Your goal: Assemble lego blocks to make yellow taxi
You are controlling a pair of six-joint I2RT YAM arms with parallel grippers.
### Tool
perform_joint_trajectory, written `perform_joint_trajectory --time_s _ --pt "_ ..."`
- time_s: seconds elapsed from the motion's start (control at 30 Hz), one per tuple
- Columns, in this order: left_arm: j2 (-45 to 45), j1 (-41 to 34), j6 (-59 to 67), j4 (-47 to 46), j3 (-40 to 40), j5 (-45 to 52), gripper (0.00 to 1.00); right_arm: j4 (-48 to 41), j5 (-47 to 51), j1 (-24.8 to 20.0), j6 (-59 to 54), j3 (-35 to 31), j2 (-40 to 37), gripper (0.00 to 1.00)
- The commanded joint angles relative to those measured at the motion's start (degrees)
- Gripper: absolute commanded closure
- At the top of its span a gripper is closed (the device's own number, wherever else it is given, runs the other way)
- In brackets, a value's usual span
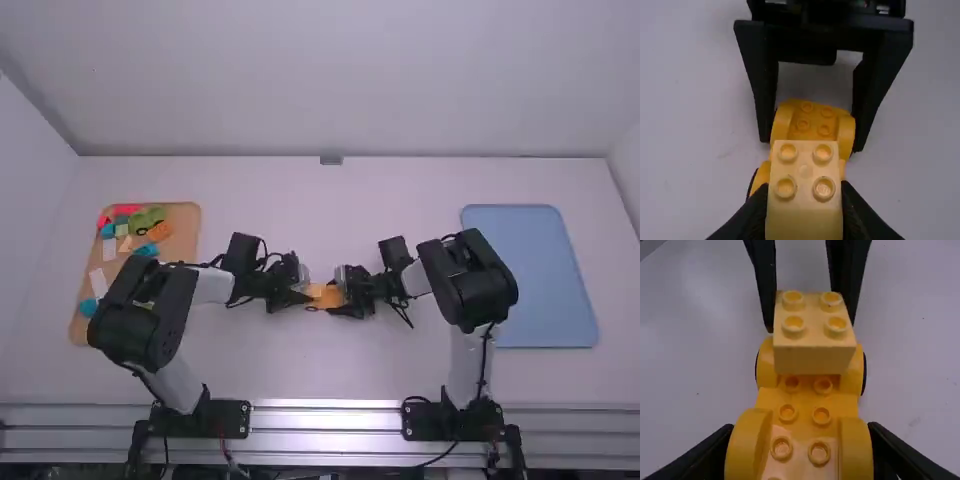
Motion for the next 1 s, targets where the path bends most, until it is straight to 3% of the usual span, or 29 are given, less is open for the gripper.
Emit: perform_joint_trajectory --time_s 0.0,0.5,0.6,0.67,0.97 --pt "-0.2 -0.4 0.8 -0.2 -0.6 -1.4 0.86 -0.4 -0.5 0.1 -0.2 1.0 0.9 0.31" --pt "0.4 -0.5 9.9 -3.1 -0.6 3.5 0.94 -5.0 -0.7 0.0 -5.6 0.4 0.9 0.29" --pt "0.4 -0.4 9.2 -2.3 0.0 3.1 0.93 -4.8 -1.2 0.0 -2.6 1.2 0.9 0.09" --pt "0.4 0.0 9.2 -3.1 1.3 3.6 0.93 -4.8 -2.4 0.0 2.3 2.3 0.9 0.02" --pt "0.4 0.6 9.2 -8.4 6.5 0.6 0.97 -4.7 0.5 1.9 10.9 2.8 -0.9 0.01"
